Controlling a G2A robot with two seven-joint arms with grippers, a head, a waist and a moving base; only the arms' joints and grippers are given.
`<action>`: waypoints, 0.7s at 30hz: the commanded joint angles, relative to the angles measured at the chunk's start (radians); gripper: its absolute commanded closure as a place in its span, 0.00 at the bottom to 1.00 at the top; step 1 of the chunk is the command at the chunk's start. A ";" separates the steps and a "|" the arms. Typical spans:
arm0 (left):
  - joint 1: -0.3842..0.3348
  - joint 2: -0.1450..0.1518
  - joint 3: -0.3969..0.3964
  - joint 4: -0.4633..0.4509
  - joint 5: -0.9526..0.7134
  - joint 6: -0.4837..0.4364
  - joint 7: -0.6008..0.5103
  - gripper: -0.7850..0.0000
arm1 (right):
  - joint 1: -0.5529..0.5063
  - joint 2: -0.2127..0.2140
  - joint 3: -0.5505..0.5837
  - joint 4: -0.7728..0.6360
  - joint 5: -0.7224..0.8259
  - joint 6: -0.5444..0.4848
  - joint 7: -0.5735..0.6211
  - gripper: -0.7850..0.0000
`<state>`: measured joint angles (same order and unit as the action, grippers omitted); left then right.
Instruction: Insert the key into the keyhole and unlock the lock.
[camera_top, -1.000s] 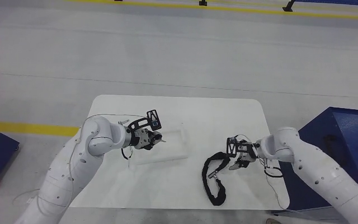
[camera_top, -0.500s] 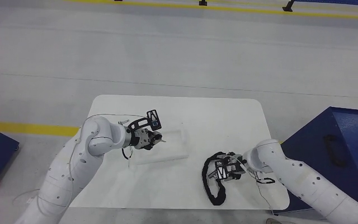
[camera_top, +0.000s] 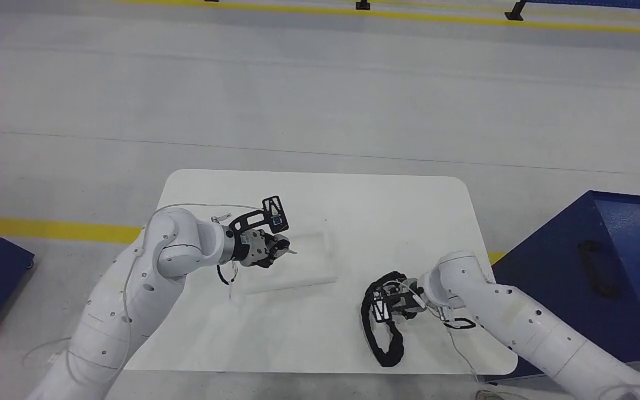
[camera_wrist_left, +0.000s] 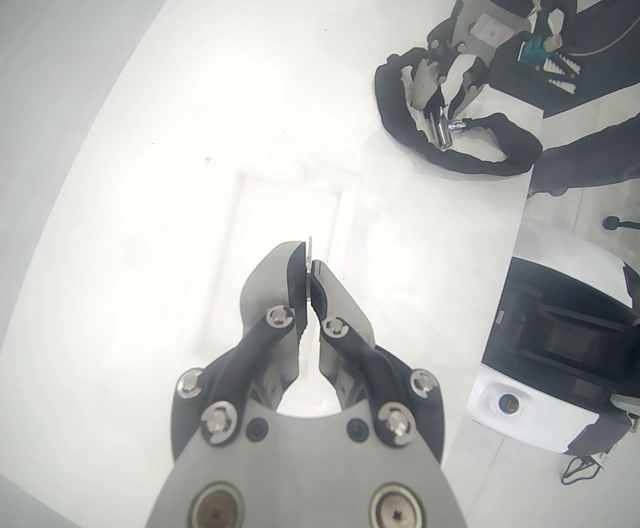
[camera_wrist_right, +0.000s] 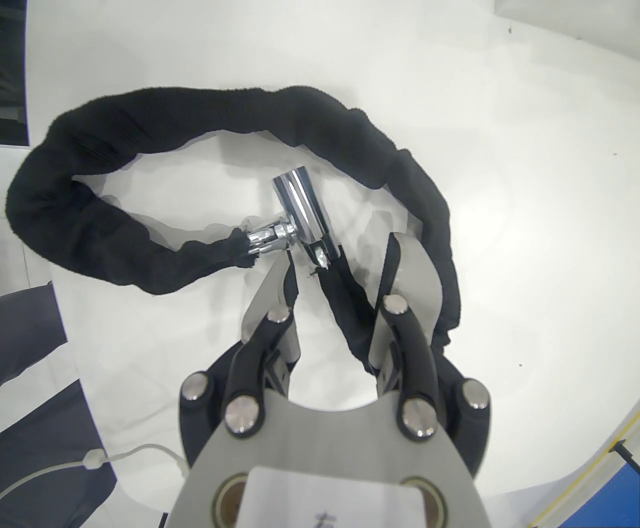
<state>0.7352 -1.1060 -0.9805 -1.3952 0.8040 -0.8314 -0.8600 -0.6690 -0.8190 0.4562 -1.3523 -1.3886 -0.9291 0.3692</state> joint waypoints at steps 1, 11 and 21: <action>0.000 0.000 0.000 0.000 0.000 0.000 0.000 1.00 | 0.003 -0.009 -0.003 0.015 0.006 0.000 0.019 0.63; 0.000 0.000 0.000 0.000 0.000 0.000 0.000 1.00 | 0.014 -0.051 0.004 0.095 0.153 -0.012 0.150 1.00; 0.000 0.000 0.000 0.000 0.000 0.000 0.000 1.00 | 0.016 -0.049 0.065 0.204 0.406 -0.083 0.164 1.00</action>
<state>0.7352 -1.1060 -0.9805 -1.3952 0.8040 -0.8314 -0.8600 -0.6518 -0.8694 0.5179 -1.1660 -1.0290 -1.0044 0.5354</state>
